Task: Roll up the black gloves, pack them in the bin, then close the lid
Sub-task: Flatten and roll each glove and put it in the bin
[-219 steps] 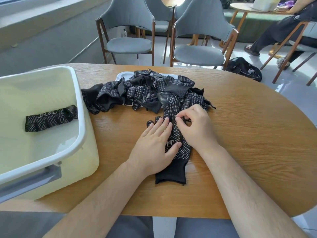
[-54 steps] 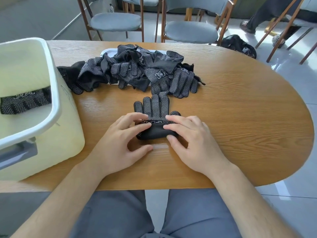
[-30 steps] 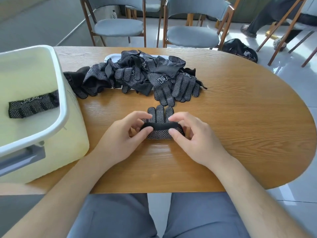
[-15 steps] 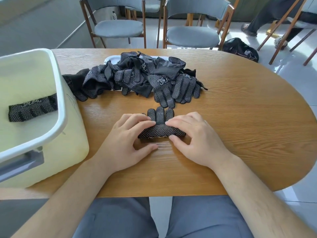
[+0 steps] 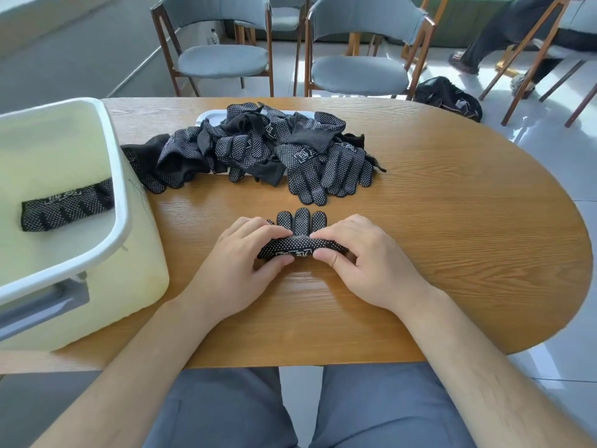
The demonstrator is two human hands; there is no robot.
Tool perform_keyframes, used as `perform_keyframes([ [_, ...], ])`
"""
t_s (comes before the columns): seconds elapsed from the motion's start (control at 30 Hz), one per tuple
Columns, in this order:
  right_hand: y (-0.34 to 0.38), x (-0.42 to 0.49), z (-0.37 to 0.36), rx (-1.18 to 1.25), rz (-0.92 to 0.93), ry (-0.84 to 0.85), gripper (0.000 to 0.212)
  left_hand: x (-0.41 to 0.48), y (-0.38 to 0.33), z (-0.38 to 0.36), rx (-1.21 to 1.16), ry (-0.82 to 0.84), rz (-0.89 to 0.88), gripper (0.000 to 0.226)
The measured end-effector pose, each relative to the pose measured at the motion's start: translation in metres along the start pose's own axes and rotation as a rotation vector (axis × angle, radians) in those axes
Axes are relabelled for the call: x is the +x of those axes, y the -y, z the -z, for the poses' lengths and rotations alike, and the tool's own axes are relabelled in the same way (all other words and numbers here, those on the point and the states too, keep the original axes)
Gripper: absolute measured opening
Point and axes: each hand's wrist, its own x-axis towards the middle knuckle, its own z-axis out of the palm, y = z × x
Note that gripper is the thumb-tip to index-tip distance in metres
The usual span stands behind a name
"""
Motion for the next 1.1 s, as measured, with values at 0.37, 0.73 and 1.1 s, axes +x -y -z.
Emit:
perform_keyframes([
  [0.37, -0.006, 0.04, 0.003, -0.018, -0.223, 0.076, 0.027, 0.037, 0.006, 0.008, 0.094, -0.02, 0.009, 0.033],
  [0.73, -0.01, 0.033, -0.005, -0.004, -0.273, -0.054, 0.034, 0.019, 0.012, -0.009, 0.143, -0.074, -0.046, 0.053],
  [1.1, 0.018, 0.033, -0.007, 0.139, -0.351, -0.073, 0.027, 0.018, 0.006, -0.009, 0.157, -0.138, -0.085, 0.044],
])
